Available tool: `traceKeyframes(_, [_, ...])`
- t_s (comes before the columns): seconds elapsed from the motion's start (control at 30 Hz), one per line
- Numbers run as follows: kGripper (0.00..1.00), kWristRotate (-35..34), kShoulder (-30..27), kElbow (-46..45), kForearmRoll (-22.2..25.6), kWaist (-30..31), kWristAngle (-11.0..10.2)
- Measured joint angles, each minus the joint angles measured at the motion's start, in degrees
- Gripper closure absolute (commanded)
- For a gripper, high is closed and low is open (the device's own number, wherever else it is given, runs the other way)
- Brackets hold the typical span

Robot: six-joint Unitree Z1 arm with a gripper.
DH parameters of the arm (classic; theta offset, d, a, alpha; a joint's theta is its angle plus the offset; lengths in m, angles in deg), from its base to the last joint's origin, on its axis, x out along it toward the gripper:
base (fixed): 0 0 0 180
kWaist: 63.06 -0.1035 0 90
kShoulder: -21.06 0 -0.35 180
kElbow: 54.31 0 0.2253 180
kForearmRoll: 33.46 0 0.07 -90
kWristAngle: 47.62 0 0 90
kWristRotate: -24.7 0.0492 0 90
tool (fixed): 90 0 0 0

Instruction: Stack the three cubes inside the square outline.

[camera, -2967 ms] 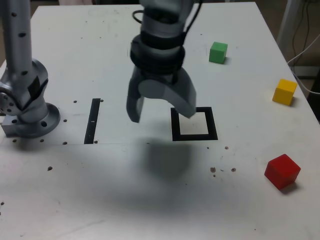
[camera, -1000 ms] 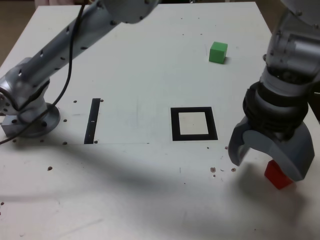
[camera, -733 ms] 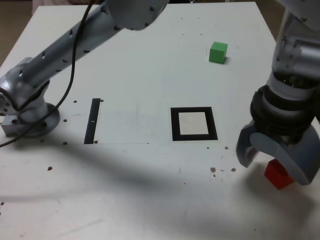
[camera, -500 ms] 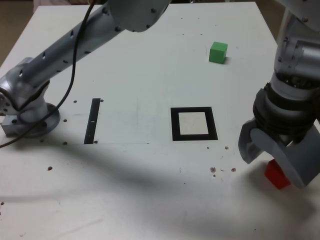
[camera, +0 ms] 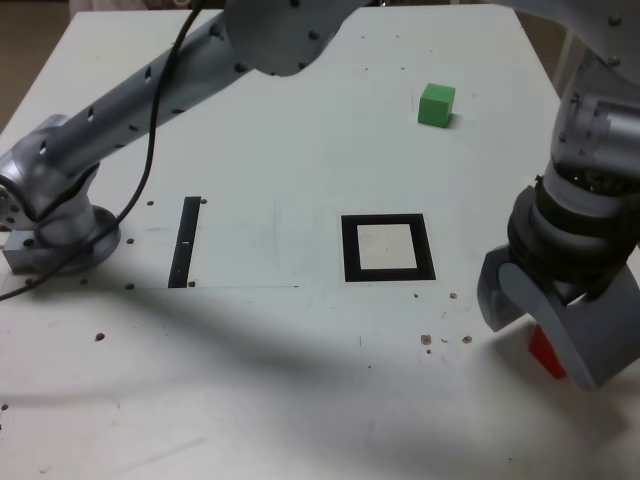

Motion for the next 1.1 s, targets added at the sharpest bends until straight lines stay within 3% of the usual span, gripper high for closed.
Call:
traceKeyframes(0.13, [0.18, -0.2, 1.0, 0.6, -0.1, 0.0, -0.3])
traceKeyframes(0.33, [0.5, -1.6, 1.8, 1.4, -0.9, 0.0, -1.2])
traceKeyframes(0.47, [0.64, -1.9, 2.0, 1.8, -2.2, 0.5, -1.7])
traceKeyframes(1.1, [0.67, -1.8, 2.1, 2.0, -2.3, 0.9, -2.1])
